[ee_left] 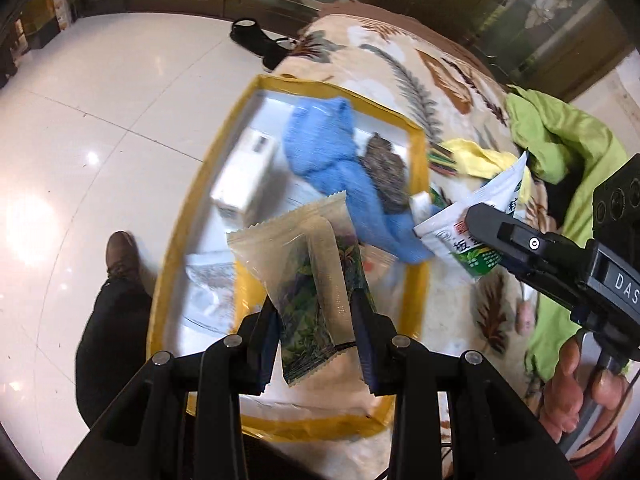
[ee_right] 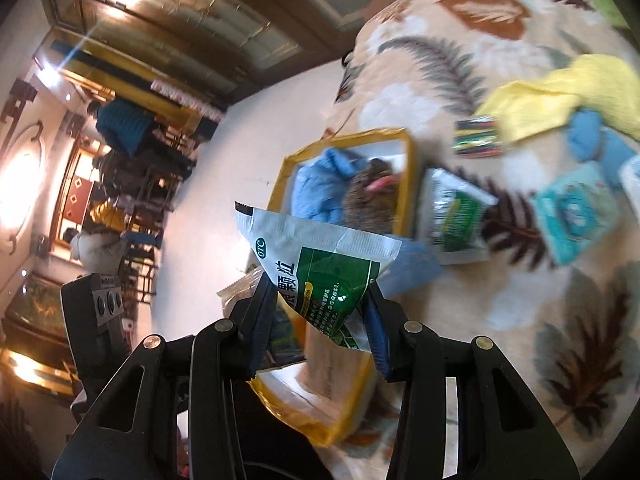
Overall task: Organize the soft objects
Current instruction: 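Carry the packet and sachet into the yellow tray and open both grippers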
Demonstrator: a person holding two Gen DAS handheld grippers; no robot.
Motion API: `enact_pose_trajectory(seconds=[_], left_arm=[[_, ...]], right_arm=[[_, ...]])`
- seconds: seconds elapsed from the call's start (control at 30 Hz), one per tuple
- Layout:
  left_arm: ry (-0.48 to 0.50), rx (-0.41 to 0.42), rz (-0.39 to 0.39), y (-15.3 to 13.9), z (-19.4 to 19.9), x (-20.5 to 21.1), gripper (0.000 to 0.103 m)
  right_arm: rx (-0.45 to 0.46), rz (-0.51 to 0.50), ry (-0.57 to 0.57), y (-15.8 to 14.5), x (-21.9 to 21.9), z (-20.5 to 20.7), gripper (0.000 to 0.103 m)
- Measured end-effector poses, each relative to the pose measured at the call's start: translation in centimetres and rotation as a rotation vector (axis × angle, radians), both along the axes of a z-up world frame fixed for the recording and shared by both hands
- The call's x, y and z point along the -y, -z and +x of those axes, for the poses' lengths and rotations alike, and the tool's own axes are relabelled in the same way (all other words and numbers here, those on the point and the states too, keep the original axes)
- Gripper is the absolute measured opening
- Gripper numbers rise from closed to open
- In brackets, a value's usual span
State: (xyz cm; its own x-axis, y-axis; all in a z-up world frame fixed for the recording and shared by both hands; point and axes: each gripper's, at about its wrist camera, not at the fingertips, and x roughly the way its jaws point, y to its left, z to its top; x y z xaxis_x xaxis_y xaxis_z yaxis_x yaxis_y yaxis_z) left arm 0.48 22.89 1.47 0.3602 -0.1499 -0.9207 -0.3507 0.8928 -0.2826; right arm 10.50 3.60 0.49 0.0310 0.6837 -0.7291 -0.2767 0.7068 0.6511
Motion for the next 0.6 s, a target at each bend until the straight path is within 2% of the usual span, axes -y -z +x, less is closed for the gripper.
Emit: enact_pose_trajectory(seconds=[0.27,0.37,0.6], left_arm=[[0.017,-0.025,0.102,1.6,0.7,-0.6,0.034],[0.02,-0.03,0.146,2.1,0.7,-0.7,0.034],[0.001,-0.032,0.209,2.9,0.5,-0.6,0.04]], right_arm=[[-0.04,-0.049,-0.089,2.0,-4.6,0.3,0.042],[-0.035,-0.102,-0.108,3.1,-5.7,0.2,0.042],[-0.058,-0.151,-0.102,5.7,-6.8,0.3,0.044]])
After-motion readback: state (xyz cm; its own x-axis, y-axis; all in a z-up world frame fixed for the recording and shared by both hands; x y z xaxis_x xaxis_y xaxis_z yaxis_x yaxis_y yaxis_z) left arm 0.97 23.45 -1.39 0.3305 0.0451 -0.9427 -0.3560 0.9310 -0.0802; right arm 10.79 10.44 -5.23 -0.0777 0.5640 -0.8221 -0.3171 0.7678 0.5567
